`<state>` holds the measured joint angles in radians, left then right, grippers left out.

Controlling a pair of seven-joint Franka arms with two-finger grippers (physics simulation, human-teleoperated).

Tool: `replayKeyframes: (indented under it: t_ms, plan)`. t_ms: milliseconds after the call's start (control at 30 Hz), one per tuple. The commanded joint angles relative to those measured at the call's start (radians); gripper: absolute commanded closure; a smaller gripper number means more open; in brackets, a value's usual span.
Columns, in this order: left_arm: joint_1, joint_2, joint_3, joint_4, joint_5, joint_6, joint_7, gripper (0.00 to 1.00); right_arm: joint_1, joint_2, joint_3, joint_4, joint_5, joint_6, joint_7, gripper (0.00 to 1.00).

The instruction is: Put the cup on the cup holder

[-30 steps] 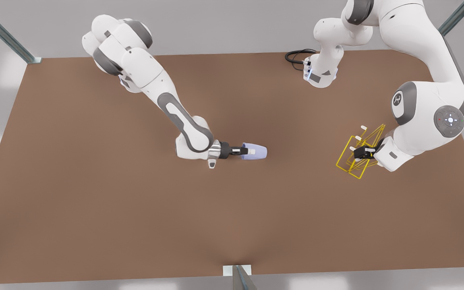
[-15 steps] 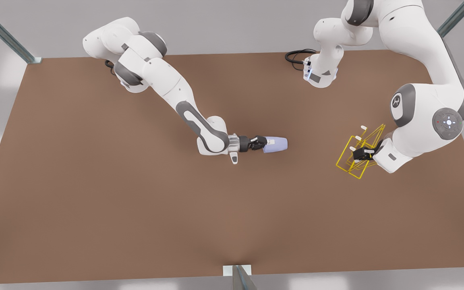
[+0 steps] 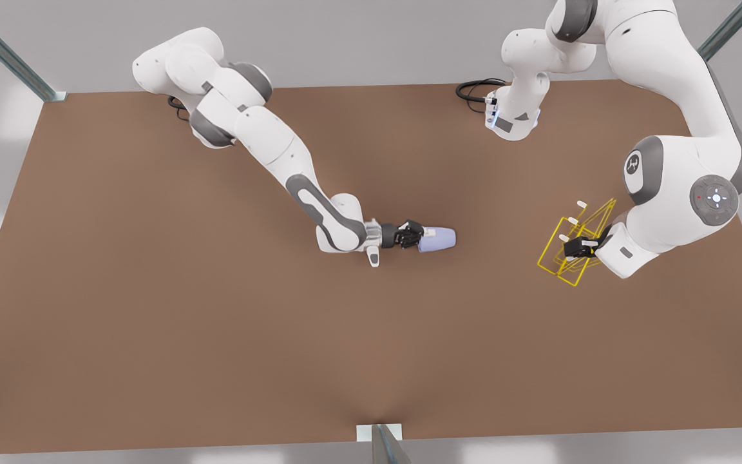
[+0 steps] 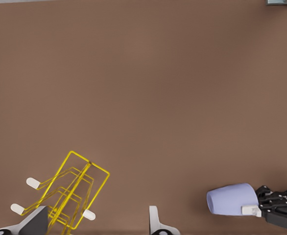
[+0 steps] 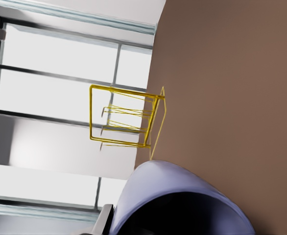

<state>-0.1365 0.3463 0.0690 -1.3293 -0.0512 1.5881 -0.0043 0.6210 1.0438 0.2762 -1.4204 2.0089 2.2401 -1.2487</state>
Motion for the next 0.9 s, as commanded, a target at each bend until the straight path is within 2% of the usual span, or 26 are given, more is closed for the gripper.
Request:
replayKeyframes:
  t_ms: [0, 33, 100, 467, 700, 800, 867]
  plan:
    - [0.0, -0.001, 0.0, 0.001, 0.002, 0.0, -0.002, 0.0, 0.0, 0.002, 0.0, 0.003, -0.001, -0.001, -0.198, 0.53]
    - [0.0, -0.001, 0.0, -0.001, 0.001, 0.0, -0.002, 0.0, 0.0, 0.002, 0.001, 0.003, 0.001, -0.001, -0.198, 0.45]
    - [0.0, -0.001, 0.0, -0.001, 0.001, 0.0, -0.002, 0.0, -0.001, 0.001, 0.001, 0.003, 0.001, 0.001, -0.198, 0.19]
    - [0.0, -0.001, 0.0, 0.001, 0.001, 0.0, -0.002, 0.0, -0.014, -0.038, -0.029, -0.023, -0.021, -0.002, -0.196, 0.2]
    - [0.0, 0.0, 0.0, -0.001, 0.001, 0.0, -0.002, 0.0, -0.084, -0.082, -0.032, -0.141, -0.061, -0.037, -0.233, 0.2]
    - [0.0, -0.001, 0.0, 0.001, 0.001, 0.0, -0.002, 0.0, -0.084, -0.085, -0.032, -0.143, -0.061, -0.039, -0.229, 0.2]
    - [-0.002, -0.001, 0.0, 0.001, 0.001, -0.002, -0.006, 0.0, -0.142, -0.198, -0.049, -0.258, -0.134, -0.037, -0.213, 0.21]
